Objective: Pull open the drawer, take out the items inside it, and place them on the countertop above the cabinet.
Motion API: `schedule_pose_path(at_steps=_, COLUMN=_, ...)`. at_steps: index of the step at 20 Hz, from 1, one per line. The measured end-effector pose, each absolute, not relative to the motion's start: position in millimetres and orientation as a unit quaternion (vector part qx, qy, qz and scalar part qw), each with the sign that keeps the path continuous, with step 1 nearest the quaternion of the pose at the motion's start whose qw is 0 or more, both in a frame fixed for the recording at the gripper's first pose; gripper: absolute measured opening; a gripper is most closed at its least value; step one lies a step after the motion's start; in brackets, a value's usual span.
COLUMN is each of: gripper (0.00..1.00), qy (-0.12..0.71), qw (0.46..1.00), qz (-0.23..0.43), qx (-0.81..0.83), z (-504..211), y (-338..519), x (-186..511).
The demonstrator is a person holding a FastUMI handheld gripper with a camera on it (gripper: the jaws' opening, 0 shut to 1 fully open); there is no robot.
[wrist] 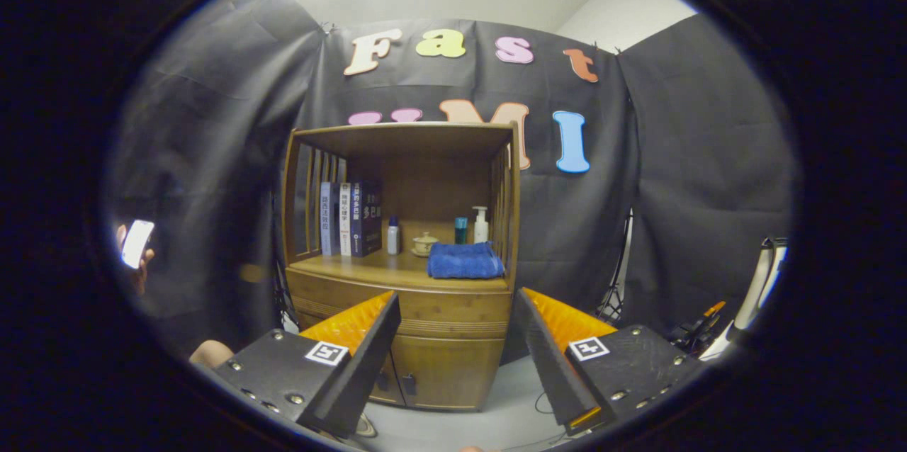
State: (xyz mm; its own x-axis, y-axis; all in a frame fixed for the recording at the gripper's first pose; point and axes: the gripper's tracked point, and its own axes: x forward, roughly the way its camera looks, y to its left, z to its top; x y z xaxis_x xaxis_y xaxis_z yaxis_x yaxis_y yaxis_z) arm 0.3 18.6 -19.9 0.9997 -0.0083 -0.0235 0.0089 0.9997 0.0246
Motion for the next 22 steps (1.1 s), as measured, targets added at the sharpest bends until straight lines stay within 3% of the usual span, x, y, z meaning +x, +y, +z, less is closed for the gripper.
schedule_pose_path(at_steps=11, gripper=0.98, qy=0.044, qw=0.997, qz=0.064, qx=-0.003, z=-78.8, y=112.0, x=97.5)
schedule_pose_path(at_steps=22, gripper=0.98, qy=0.111, qw=0.993, qz=0.047, qx=0.012, z=-182.2, y=180.9, x=211.7)
